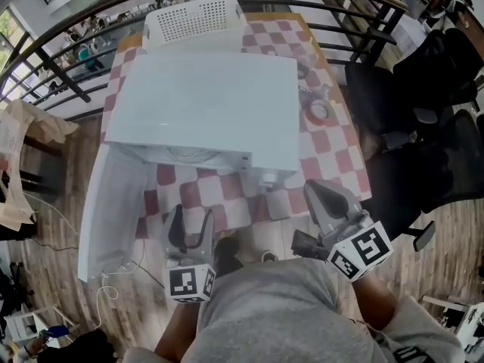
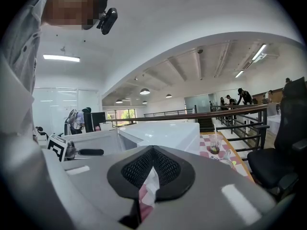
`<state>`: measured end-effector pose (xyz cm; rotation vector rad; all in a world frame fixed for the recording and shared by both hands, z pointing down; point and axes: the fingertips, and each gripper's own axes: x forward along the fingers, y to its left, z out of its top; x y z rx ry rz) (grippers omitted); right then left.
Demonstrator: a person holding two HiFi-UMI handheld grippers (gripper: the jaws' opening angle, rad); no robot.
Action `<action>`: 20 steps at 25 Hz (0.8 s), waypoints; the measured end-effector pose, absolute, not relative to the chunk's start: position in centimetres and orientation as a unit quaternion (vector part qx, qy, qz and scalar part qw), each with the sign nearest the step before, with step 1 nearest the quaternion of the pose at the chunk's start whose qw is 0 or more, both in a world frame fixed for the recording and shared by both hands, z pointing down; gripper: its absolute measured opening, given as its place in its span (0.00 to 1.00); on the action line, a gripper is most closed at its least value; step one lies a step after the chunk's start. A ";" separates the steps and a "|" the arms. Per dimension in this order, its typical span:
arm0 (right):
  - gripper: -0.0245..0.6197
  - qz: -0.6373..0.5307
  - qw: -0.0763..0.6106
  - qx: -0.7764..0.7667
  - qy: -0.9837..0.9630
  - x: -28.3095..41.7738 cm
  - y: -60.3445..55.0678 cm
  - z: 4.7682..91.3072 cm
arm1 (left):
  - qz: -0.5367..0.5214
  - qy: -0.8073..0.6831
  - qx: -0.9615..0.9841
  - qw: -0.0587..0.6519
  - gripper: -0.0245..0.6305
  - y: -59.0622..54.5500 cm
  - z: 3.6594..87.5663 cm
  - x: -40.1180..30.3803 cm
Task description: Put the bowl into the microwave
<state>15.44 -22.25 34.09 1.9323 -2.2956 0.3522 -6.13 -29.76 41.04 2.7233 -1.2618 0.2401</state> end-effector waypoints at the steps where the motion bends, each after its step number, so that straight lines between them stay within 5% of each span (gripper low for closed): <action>1: 0.04 0.110 0.061 0.637 -0.761 15.7 -21.5 34.0 | 0.077 -0.420 0.902 0.060 0.44 -28.7 40.7 -5.8; 11: 0.04 0.092 0.048 0.612 -0.784 17.5 -13.7 34.3 | 0.064 -0.503 0.860 0.055 0.06 -18.3 39.3 -6.5; 20: 0.04 0.117 0.062 0.584 -0.801 15.9 -8.7 36.6 | 0.079 -0.565 0.819 0.064 0.05 -11.2 39.4 -10.6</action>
